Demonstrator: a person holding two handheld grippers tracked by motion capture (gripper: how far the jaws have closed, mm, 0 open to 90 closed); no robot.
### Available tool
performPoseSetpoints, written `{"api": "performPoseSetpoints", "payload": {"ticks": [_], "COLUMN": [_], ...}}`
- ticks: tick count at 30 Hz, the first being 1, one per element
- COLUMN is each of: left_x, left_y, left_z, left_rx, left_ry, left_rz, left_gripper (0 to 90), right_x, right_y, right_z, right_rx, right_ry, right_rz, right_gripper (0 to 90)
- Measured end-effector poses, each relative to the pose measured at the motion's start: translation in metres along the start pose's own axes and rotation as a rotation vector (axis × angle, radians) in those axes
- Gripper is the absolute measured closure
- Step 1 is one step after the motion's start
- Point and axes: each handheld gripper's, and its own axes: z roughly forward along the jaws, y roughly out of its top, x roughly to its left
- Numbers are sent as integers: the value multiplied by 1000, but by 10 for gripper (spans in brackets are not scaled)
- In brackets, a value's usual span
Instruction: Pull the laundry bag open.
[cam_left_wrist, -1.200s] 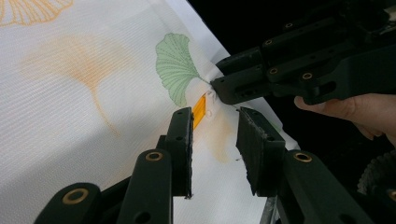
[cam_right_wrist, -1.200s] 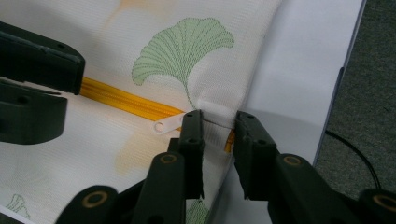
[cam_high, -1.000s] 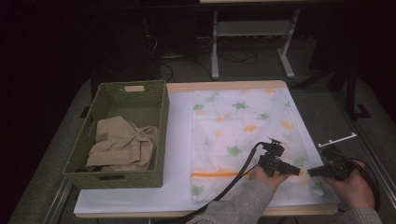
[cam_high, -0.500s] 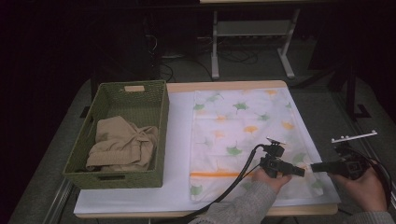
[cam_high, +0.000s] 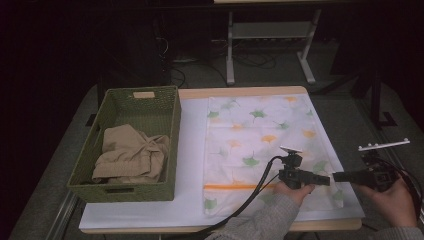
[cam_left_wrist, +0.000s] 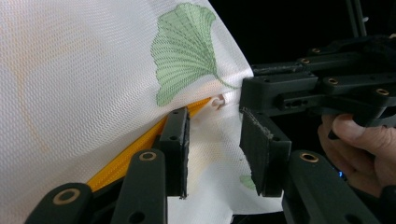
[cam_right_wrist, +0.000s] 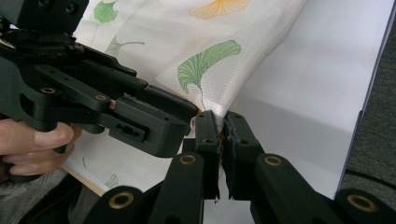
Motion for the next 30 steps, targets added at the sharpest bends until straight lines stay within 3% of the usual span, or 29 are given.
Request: {"api": "performPoseSetpoints", "payload": {"ticks": [19, 30], "left_x": [-1, 0], "left_y": [-3, -6], "left_z": [3, 9], "left_rx": [-78, -67], "left_ry": [-15, 3], "left_rz": [33, 33], "left_gripper": [786, 791], "right_x": [-7, -8], "right_y": [-2, -2], "right_z": [3, 5], "right_rx": [-5, 0], "right_ry": [17, 16], "right_rz": [26, 26], "right_gripper": [845, 846]}}
